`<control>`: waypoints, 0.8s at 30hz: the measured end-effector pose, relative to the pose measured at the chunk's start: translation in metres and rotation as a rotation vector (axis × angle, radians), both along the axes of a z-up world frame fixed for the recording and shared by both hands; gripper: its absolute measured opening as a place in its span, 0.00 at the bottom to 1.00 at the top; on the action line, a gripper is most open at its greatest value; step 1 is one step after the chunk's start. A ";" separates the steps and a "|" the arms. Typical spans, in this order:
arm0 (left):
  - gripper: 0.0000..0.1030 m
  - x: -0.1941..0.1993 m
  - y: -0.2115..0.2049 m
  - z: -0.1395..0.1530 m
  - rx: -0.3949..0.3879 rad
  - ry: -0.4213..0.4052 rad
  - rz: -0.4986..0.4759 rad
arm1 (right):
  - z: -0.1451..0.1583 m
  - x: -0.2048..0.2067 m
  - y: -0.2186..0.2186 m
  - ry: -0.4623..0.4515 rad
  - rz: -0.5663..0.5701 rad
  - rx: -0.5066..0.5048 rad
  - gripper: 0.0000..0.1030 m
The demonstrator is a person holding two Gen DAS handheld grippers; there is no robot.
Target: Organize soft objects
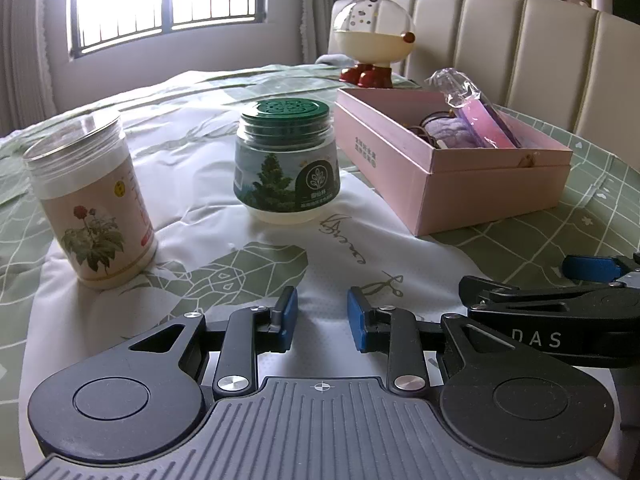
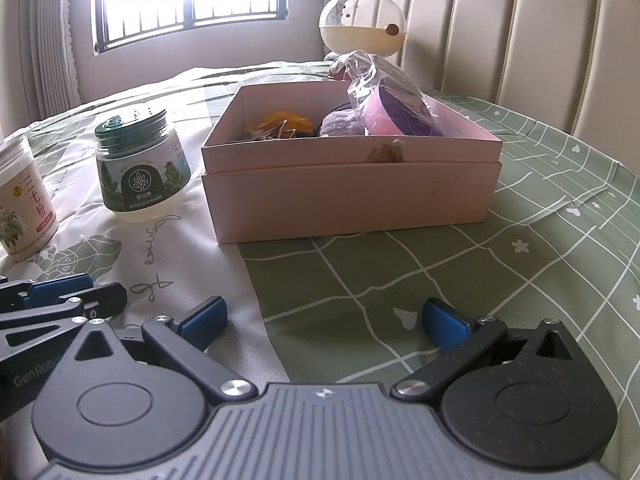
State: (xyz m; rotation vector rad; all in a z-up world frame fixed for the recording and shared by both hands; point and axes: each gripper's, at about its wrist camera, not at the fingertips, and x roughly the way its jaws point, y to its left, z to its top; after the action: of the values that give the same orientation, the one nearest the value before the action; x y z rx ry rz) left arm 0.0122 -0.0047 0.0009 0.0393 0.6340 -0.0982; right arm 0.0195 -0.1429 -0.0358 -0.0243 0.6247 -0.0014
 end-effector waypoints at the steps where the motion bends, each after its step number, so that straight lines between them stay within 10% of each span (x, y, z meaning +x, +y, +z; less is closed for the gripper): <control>1: 0.30 0.000 0.000 0.000 0.000 0.001 0.000 | 0.000 0.000 0.000 0.000 0.000 0.000 1.00; 24: 0.30 0.000 0.000 0.000 0.001 0.002 0.002 | 0.000 0.000 0.000 0.000 0.000 0.000 1.00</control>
State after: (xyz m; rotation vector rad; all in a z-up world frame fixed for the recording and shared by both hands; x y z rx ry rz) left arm 0.0124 -0.0044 0.0009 0.0399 0.6356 -0.0956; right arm 0.0196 -0.1428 -0.0360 -0.0243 0.6242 -0.0016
